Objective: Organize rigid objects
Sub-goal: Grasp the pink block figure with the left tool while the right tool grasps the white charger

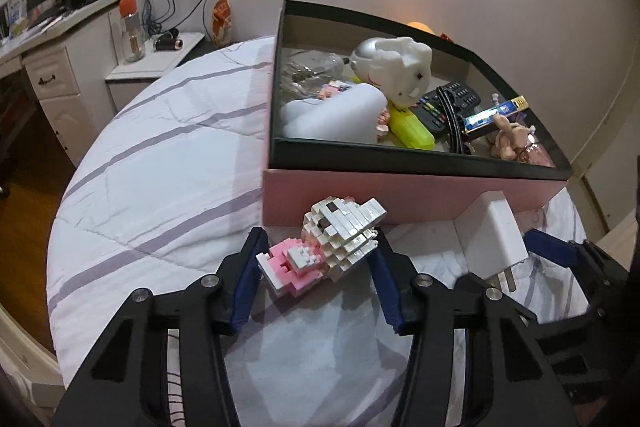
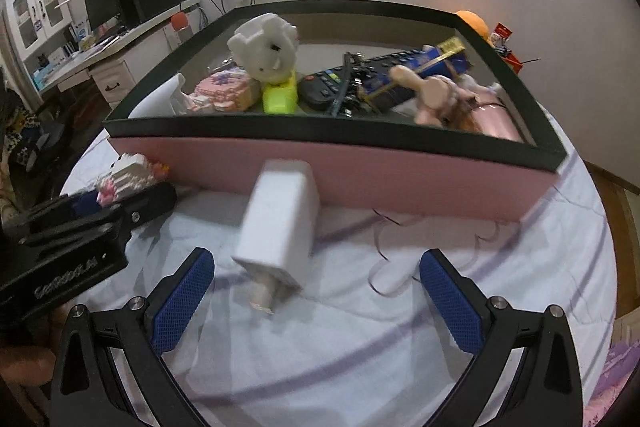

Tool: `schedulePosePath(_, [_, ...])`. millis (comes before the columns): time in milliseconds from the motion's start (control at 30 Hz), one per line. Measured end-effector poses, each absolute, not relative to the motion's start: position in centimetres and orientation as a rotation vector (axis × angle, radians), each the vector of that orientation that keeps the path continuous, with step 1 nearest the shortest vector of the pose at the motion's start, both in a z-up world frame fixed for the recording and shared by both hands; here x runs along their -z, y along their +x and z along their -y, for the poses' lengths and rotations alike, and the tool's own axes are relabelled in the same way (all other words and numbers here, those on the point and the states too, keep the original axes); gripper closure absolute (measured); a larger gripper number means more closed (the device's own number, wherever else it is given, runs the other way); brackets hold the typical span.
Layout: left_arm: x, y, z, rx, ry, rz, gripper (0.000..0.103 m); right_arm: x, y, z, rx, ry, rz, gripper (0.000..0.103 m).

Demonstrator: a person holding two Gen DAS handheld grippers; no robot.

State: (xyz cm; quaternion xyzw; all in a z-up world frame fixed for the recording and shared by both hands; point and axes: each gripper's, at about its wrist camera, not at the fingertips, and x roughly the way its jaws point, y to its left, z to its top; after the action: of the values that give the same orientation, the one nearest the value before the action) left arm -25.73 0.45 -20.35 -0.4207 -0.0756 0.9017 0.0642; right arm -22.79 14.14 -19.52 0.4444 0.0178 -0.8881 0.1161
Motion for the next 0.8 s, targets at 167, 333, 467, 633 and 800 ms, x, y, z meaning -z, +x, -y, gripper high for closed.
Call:
schedulePosePath(167, [20.3, -25.2, 0.1, -2.725, -1.259, 0.226, 0.052, 19.7, -23.7, -13.5, 2.597, 1.311, -0.029, 0.020])
schedulePosePath(333, [20.1, -24.6, 0.8, -2.732, -1.254, 0.225, 0.052, 19.4, -23.9, -13.6, 2.609, 1.309, -0.044, 0.067])
schedulePosePath(467, [19.9, -24.0, 0.9, -2.735, -1.248, 0.219, 0.052, 19.1, -23.4, -13.9, 2.586, 1.299, -0.007, 0.080])
schedulePosePath(633, [19.1, -23.3, 0.9, -2.736, -1.225, 0.210, 0.052, 18.0, -22.3, -14.2, 2.587, 1.267, 0.016, 0.080])
schedulePosePath(800, [17.6, -22.8, 0.7, -2.745, -1.178, 0.204, 0.052, 15.8, -21.5, -14.2, 2.598, 1.207, 0.025, 0.080])
